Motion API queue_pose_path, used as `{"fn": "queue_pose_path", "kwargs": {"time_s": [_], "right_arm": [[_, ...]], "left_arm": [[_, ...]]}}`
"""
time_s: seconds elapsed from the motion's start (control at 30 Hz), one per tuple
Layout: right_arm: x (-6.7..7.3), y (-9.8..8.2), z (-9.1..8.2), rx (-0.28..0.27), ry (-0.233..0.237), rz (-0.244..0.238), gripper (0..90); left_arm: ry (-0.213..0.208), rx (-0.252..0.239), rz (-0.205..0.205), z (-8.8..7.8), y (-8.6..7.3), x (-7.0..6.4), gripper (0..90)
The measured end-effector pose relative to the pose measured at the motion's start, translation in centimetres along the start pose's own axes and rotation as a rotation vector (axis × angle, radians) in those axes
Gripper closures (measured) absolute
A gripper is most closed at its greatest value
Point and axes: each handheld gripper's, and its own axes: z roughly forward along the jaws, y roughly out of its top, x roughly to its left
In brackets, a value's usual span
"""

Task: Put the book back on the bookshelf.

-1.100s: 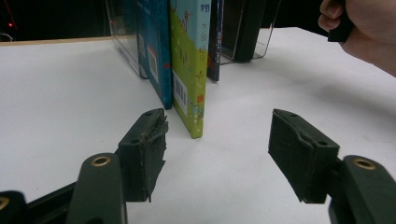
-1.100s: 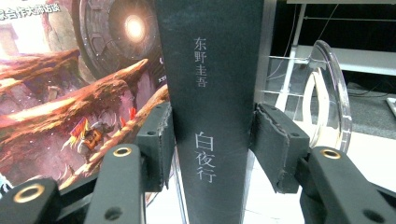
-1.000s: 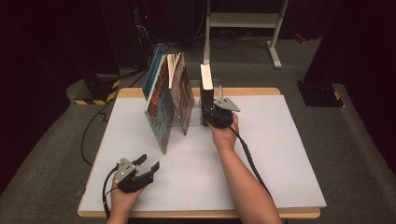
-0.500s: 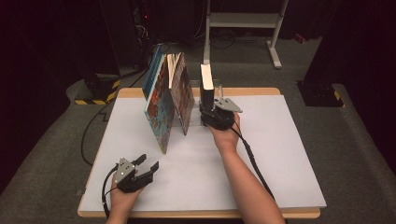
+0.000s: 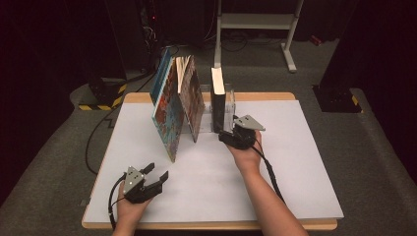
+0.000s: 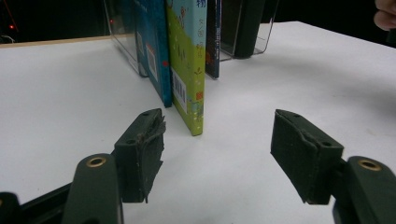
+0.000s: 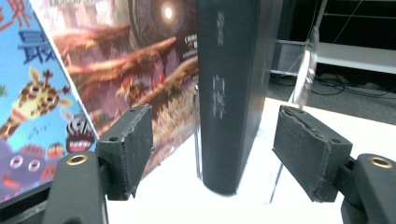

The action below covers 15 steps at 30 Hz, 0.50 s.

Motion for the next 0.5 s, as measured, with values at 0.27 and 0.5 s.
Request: {"fn": "queue_pose_path", "kwargs": {"time_s": [0.27, 0.5], "right_arm": [[-1.0, -2.1, -3.1, 0.022, -0.007, -0.015, 26.7], [-2.3, -4.1, -6.3, 0.034, -0.025, -0.009, 26.7]], "left_arm": [[0.009, 0.000, 0.000, 0.0, 0.1, 0.1, 33.7], [0.021, -0.004, 0.002, 0.1, 0.2, 0.2, 33.3]]}}
